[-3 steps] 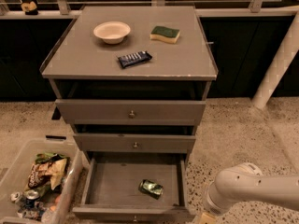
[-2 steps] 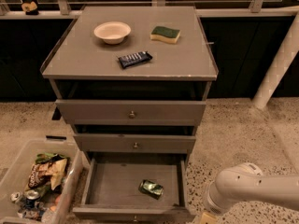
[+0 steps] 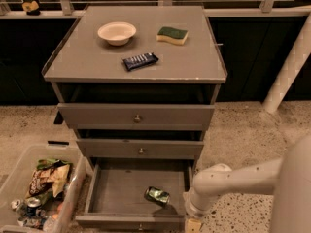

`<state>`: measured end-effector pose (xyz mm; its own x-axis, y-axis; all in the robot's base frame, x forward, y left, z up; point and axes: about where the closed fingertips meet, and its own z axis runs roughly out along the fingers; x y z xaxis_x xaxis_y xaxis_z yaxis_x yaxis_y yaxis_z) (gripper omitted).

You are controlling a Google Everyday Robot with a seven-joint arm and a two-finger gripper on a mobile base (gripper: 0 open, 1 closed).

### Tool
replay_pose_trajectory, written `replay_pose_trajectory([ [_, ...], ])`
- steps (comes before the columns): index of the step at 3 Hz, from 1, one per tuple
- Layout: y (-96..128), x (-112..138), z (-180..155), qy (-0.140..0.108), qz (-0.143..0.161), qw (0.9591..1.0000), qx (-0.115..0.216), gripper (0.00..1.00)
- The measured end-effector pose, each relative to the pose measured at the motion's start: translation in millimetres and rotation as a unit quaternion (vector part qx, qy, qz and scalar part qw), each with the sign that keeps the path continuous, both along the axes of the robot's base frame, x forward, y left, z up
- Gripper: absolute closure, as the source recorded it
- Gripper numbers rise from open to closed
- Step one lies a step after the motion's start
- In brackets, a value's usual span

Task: Pick green can from bottom drawer and place on counter

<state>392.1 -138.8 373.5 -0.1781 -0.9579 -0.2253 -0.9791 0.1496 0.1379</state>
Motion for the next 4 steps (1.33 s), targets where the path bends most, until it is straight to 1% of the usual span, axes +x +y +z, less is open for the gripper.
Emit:
replay_pose_trajectory([
  [1, 53.7, 4.7, -28.0, -0.017, 0.071, 0.9973, 0.012, 0.00],
  [2, 64.8, 12.5, -29.0, -0.031, 0.074, 0.9966, 0.018, 0.00],
  [3, 62.7, 10.9, -29.0, -0.028, 0.073, 0.9968, 0.017, 0.00],
  [4, 62.9, 43.1, -38.3, -0.030, 0.068, 0.9972, 0.007, 0.00],
])
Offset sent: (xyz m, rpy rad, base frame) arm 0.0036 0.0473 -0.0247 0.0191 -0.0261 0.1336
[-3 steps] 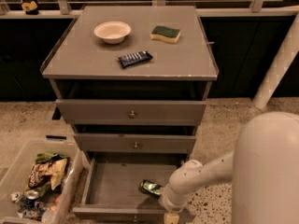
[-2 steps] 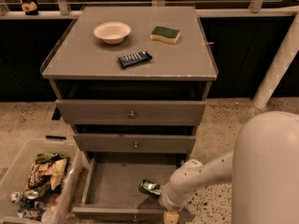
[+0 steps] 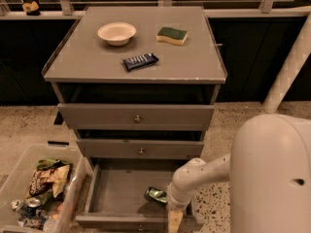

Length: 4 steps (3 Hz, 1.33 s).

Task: Pick green can from bottom drawer and place on counter

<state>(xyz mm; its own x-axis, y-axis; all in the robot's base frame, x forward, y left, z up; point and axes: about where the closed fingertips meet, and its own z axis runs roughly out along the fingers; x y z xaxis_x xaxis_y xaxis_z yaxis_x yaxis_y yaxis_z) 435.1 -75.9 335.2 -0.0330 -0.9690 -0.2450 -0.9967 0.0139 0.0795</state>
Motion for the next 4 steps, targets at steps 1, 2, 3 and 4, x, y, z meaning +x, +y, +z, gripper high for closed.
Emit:
replay_pose_trajectory([
  [1, -9.4, 63.4, 0.5, -0.047, -0.039, 0.9981, -0.001, 0.00],
  [2, -4.3, 119.8, -0.9, -0.089, -0.084, 0.9915, 0.044, 0.00],
  [3, -4.6, 119.5, -4.4, -0.086, -0.088, 0.9913, 0.048, 0.00],
  [4, 2.3, 121.7, -34.0, -0.065, -0.101, 0.9902, 0.071, 0.00],
])
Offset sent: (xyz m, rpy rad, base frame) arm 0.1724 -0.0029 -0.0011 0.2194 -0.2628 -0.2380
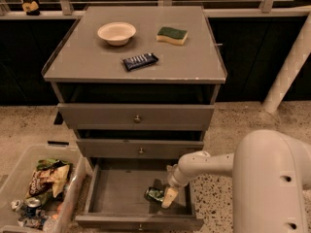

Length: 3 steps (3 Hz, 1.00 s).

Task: Pick green can from bottom drawer and place on counter

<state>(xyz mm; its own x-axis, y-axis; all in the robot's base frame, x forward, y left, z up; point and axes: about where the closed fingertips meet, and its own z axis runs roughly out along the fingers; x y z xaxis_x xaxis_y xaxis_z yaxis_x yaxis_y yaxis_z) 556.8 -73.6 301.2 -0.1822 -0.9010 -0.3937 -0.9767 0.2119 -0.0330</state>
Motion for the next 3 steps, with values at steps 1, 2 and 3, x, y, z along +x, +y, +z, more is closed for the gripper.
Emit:
replay_pose_trajectory([
  [1, 40.0, 6.1, -64.1, 0.016, 0.017, 0.9993, 0.028, 0.00],
  [2, 40.5, 5.5, -65.5, 0.016, 0.017, 0.9993, 0.029, 0.00],
  [3, 44.3, 7.5, -76.6, 0.013, 0.024, 0.9989, 0.038, 0.00],
])
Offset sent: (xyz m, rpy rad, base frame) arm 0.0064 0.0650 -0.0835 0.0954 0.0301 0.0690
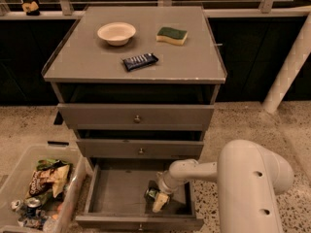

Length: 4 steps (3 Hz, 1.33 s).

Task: Pick green can from bottom drawer and place on counter

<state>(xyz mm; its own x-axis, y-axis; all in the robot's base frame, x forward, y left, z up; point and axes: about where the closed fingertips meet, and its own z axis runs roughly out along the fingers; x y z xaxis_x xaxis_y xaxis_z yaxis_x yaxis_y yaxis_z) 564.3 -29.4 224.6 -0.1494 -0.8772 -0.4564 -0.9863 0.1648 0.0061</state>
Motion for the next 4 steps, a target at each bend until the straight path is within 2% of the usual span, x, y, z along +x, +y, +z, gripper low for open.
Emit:
replay_pose_trajectory([
  [1, 14.4, -5.5, -34.4, 0.018, 0.008, 0.9991, 0.037, 0.00],
  [2, 23.3, 11.0, -69.9, 0.016, 0.021, 0.9973, 0.069, 0.00],
  [3, 27.8, 39.8, -39.5, 0.017, 0.025, 0.9971, 0.070, 0.00],
  [4, 27.8, 39.8, -39.5, 0.017, 0.025, 0.9971, 0.070, 0.00],
])
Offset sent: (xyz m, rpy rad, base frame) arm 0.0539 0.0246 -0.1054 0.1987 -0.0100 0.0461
